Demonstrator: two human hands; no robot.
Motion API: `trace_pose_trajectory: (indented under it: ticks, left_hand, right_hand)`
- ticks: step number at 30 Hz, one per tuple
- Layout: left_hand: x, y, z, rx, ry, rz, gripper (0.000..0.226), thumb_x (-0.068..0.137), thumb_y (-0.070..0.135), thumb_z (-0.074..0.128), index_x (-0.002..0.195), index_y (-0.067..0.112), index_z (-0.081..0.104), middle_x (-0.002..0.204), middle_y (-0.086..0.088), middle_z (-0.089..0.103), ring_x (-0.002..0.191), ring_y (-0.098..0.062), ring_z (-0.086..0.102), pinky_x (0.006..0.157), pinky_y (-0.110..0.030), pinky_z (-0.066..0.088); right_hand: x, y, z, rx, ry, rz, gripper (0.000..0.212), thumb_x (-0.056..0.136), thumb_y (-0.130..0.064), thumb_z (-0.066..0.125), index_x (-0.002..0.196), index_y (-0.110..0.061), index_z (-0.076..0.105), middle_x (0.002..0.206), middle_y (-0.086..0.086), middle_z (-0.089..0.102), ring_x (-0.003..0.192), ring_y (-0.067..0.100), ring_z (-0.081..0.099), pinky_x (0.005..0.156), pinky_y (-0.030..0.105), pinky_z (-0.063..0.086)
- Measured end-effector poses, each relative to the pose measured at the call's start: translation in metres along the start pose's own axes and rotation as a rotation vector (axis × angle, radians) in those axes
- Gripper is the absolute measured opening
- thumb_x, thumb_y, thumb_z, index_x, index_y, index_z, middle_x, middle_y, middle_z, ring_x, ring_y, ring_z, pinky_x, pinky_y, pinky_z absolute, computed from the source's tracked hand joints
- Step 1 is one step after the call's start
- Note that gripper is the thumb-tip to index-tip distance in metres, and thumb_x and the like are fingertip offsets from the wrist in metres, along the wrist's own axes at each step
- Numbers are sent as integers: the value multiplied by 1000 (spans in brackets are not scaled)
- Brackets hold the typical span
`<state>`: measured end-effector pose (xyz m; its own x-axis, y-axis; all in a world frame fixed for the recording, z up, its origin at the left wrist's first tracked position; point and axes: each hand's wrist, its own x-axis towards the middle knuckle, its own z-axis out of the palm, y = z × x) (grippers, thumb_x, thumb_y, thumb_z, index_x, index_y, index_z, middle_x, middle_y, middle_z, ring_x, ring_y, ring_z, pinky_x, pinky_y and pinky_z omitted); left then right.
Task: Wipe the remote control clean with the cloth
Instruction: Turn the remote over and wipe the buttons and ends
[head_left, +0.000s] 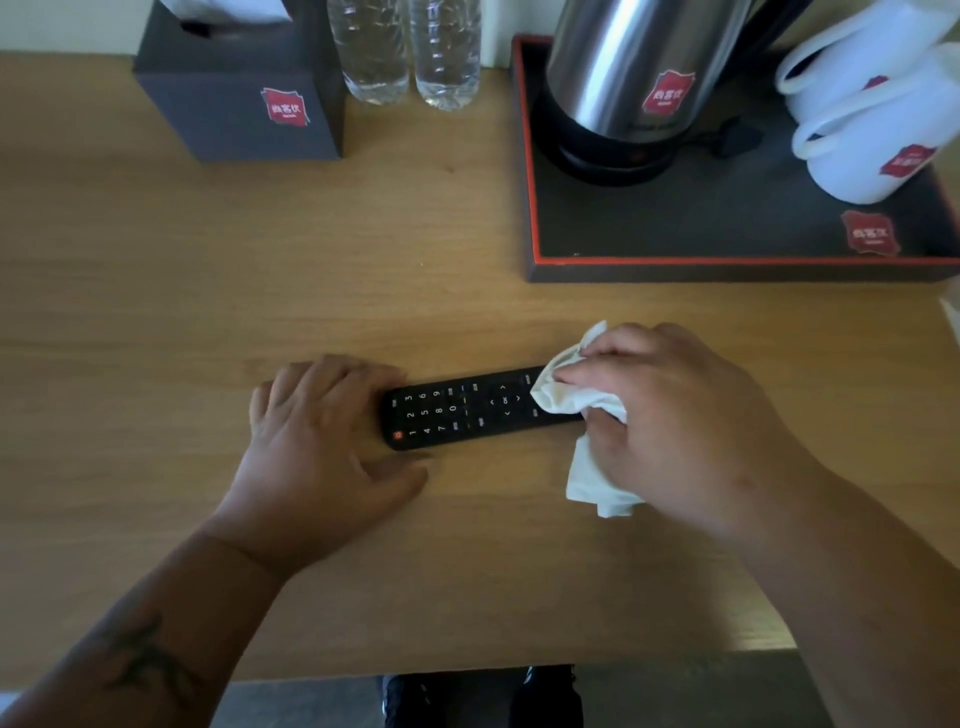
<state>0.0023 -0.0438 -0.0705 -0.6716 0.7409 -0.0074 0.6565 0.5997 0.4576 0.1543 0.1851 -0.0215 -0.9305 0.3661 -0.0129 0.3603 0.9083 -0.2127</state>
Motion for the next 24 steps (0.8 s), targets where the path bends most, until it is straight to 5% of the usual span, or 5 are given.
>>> trace_pose_trajectory:
  ticks: [9, 14, 18, 21, 24]
  left_hand:
    - [12, 37, 33, 12, 70, 83, 59, 80, 67, 57, 126, 29, 62, 116, 9, 60, 110, -20, 50, 96, -40, 38]
    - [11, 39, 33, -14, 79, 60, 59, 82, 67, 49, 118, 24, 67, 113, 5, 61, 106, -23, 52, 93, -42, 41]
    - [12, 37, 33, -1, 75, 64, 62, 79, 69, 58, 123, 26, 66, 114, 6, 61, 108, -21, 52, 97, -41, 41]
    - [14, 34, 33, 4, 81, 80, 61, 77, 65, 65, 123, 26, 66, 115, 8, 61, 108, -18, 52, 97, -39, 41]
    - [13, 34, 34, 9, 83, 75, 60, 77, 64, 65, 123, 26, 66, 114, 8, 61, 107, -19, 52, 96, -38, 40]
  right_hand:
    - [11, -22, -11, 90, 27, -41, 32, 77, -15, 66, 102, -33, 74, 105, -14, 63, 90, 21, 55, 64, 35, 51]
    - [24, -58, -7, -13, -96, -150, 33, 68, -8, 36, 67, -15, 68, 75, 0, 56, 61, 20, 32, 47, 23, 5]
    - [-1, -36, -11, -39, -126, -145, 58, 60, -5, 12, 68, -17, 68, 71, -1, 55, 57, 19, 38, 47, 21, 7]
    - [-14, -22, -18, -49, -195, -82, 32, 63, -6, 61, 82, -29, 73, 79, -7, 59, 65, 18, 49, 41, 24, 31]
    - [7, -23, -13, -49, -152, -23, 30, 68, -16, 69, 94, -31, 72, 91, -10, 60, 74, 18, 52, 48, 28, 42]
